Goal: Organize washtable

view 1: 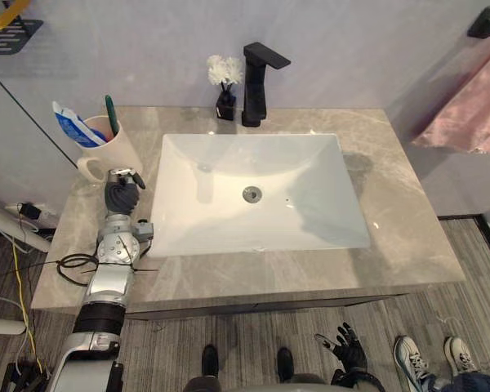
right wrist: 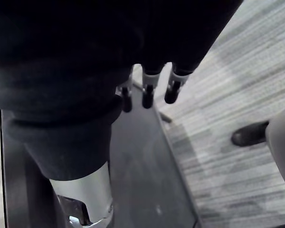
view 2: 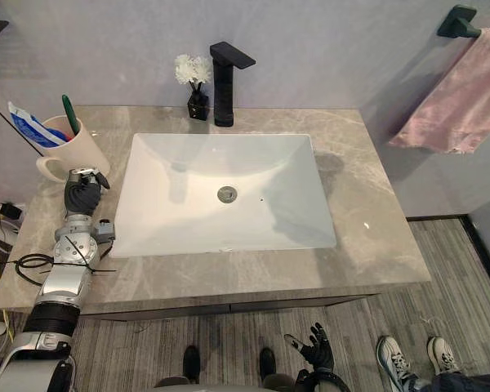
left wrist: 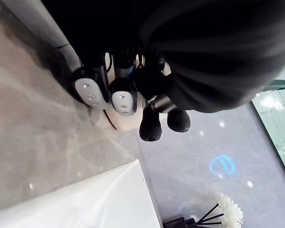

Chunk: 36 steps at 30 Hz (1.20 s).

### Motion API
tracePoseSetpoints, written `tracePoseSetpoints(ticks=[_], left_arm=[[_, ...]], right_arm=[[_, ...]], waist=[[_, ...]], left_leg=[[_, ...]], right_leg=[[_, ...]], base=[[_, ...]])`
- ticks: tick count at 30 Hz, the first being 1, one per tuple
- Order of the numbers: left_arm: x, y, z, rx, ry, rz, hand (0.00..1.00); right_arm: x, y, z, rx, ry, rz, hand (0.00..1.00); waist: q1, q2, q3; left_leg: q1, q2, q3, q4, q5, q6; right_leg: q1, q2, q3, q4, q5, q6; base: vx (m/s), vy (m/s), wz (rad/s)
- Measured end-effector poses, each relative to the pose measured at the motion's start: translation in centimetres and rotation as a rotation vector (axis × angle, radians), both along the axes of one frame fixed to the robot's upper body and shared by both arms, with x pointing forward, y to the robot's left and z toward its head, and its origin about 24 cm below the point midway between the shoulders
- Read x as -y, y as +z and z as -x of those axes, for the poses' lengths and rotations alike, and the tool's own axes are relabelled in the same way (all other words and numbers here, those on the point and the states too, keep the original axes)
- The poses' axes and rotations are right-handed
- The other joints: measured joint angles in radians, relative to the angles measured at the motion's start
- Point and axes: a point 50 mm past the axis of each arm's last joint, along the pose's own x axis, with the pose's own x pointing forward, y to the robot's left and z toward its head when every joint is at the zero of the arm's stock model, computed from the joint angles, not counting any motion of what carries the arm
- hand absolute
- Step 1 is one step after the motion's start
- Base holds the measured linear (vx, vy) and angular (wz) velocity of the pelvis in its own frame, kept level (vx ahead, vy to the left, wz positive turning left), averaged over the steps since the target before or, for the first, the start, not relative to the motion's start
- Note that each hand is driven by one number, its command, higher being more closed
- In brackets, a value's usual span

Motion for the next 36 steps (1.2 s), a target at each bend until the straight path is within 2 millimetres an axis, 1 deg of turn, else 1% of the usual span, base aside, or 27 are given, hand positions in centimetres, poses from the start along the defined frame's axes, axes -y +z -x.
tracePoseSetpoints(ticks=[4,8,10,13,14,18,21,22,24,25,26,28,29,30,31,33,34,35,36], left_arm=[[-0.4,-0.2,0.0,-0.012,0.014,-0.004,1.00],[-0.4,-0.2,0.0,-0.012,0.014,-0.005,1.00],[0.0,0.0,0.2,0.000,0.002,-0.017,1.00],[1.6,0.6,0.9,0.047,-0.052,-0.037,1.00],[2.4,0.8,1.3,0.069,-0.077,-0.027,1.00],[4.4,1.9,2.7,0.164,-0.132,0.016,1.00],[5.3,3.2,4.2,0.256,-0.167,0.037,1.00],[5.2,3.6,5.0,0.295,-0.164,0.049,1.00],[4.7,3.9,6.1,0.335,-0.144,0.097,1.00],[3.9,3.8,7.4,0.366,-0.102,0.142,1.00],[3.5,3.8,8.0,0.377,-0.079,0.160,1.00],[1.5,3.0,10.1,0.386,0.026,0.207,1.00],[1.1,2.7,10.6,0.381,0.052,0.223,1.00],[0.3,1.8,11.7,0.362,0.104,0.261,1.00],[0.0,1.3,12.2,0.351,0.129,0.285,1.00],[-0.8,-1.0,13.8,0.293,0.214,0.372,1.00],[-0.9,-1.8,14.1,0.263,0.234,0.395,1.00],[-1.1,-3.8,14.4,0.194,0.266,0.450,1.00],[-1.2,-5.6,14.8,0.138,0.299,0.508,1.00]], right_arm=[[0.0,-0.2,0.6,-0.016,-0.004,-0.001,0.00],[0.0,-0.2,0.8,-0.021,-0.006,-0.002,0.00],[0.0,-0.2,0.8,-0.021,-0.005,-0.002,0.00],[0.0,-0.2,0.8,-0.019,-0.004,-0.002,0.00],[0.0,-0.2,0.7,-0.019,-0.003,-0.003,0.00],[-0.1,-0.3,0.6,-0.023,0.006,-0.010,0.00],[-0.1,-0.4,0.7,-0.026,0.012,-0.015,0.00],[-0.2,-0.4,0.5,-0.022,0.015,-0.017,0.00],[-0.2,-0.4,0.5,-0.020,0.016,-0.018,0.00],[-0.2,-0.4,0.5,-0.022,0.015,-0.020,0.00],[-0.2,-0.4,0.5,-0.022,0.014,-0.020,0.00],[-0.3,-0.4,0.4,-0.022,0.013,-0.025,0.00],[-0.4,-0.4,0.4,-0.022,0.012,-0.027,0.00],[-0.4,-0.4,0.5,-0.024,0.012,-0.029,0.00],[-0.4,-0.4,0.5,-0.026,0.010,-0.030,0.00],[-0.5,-0.5,0.6,-0.037,0.008,-0.037,0.00],[-0.5,-0.6,0.7,-0.043,0.009,-0.038,0.00],[-0.6,-0.8,0.9,-0.059,0.010,-0.042,0.00],[-0.6,-1.0,0.9,-0.071,0.008,-0.047,0.00]], waist=[[0.000,0.000,0.000],[0.001,0.000,0.000],[0.000,0.001,0.001],[0.003,0.002,0.002],[0.004,0.003,0.002],[0.010,0.003,0.002],[0.032,0.007,0.002],[0.032,0.008,0.002],[0.032,0.012,0.001],[0.032,0.017,0.000],[0.032,0.020,0.001],[0.037,0.026,0.000],[0.038,0.028,-0.002],[0.047,0.034,-0.006],[0.055,0.037,-0.010],[0.064,0.050,-0.015],[0.069,0.054,-0.021],[0.087,0.059,-0.032],[0.087,0.059,-0.034]], left_leg=[[0.000,-0.003,0.002,0.000,0.005,0.006],[0.000,-0.005,-0.006,-0.001,0.012,0.008],[0.002,-0.007,-0.014,-0.002,0.016,0.009],[0.011,-0.013,-0.037,-0.005,0.019,0.012],[0.016,-0.016,-0.044,-0.007,0.019,0.013],[0.020,-0.023,-0.087,-0.007,0.020,0.012],[0.020,-0.026,-0.098,-0.006,0.020,0.012],[0.022,-0.027,-0.113,-0.002,0.021,0.012],[0.030,-0.030,-0.121,-0.003,0.024,0.015],[0.042,-0.031,-0.129,-0.005,0.026,0.015],[0.045,-0.032,-0.134,-0.007,0.025,0.015],[0.051,-0.034,-0.146,-0.007,0.025,0.015],[0.051,-0.034,-0.151,-0.007,0.025,0.015],[0.051,-0.034,-0.159,-0.007,0.025,0.015],[0.051,-0.034,-0.162,-0.007,0.025,0.015],[0.059,-0.032,-0.182,-0.007,0.024,0.014],[0.060,-0.033,-0.185,-0.007,0.023,0.012],[0.064,-0.032,-0.187,-0.007,0.022,0.011],[0.067,-0.032,-0.191,-0.007,0.020,0.012]], right_leg=[[-0.003,-0.004,-0.001,0.001,0.004,-0.002],[-0.001,-0.007,-0.009,0.002,0.004,-0.003],[0.004,-0.007,-0.018,0.001,0.003,-0.004],[0.026,-0.011,-0.041,0.000,-0.001,-0.009],[0.037,-0.014,-0.056,0.000,-0.005,-0.012],[0.060,-0.022,-0.091,0.003,-0.017,-0.006],[0.068,-0.025,-0.111,0.010,-0.025,-0.006],[0.075,-0.026,-0.120,0.011,-0.028,-0.006],[0.086,-0.028,-0.136,0.015,-0.031,-0.006],[0.101,-0.029,-0.148,0.018,-0.034,-0.007],[0.107,-0.029,-0.158,0.020,-0.036,-0.009],[0.114,-0.034,-0.186,0.045,-0.060,-0.009],[0.114,-0.035,-0.193,0.052,-0.065,-0.009],[0.116,-0.036,-0.202,0.058,-0.072,-0.008],[0.117,-0.038,-0.206,0.060,-0.075,-0.007],[0.132,-0.042,-0.229,0.069,-0.085,-0.006],[0.136,-0.042,-0.234,0.069,-0.087,-0.004],[0.137,-0.043,-0.239,0.069,-0.089,-0.003],[0.144,-0.044,-0.249,0.069,-0.095,-0.001]], base=[[-0.05,-0.005,-0.06],[-0.04,-0.006,0.04],[-0.04,-0.018,0.13],[-0.02,-0.006,0.22],[-0.02,0.004,0.26],[-0.01,0.003,0.29],[0.01,-0.001,0.23],[0.03,-0.005,0.17],[0.02,-0.005,0.21],[0.02,-0.007,0.22],[0.00,-0.014,0.28],[-0.02,-0.020,0.28],[-0.03,-0.021,0.26],[-0.02,-0.018,0.18],[-0.03,-0.020,0.21],[-0.03,-0.021,0.26],[-0.03,-0.028,0.20],[-0.04,-0.025,0.18],[-0.05,-0.026,0.18]])
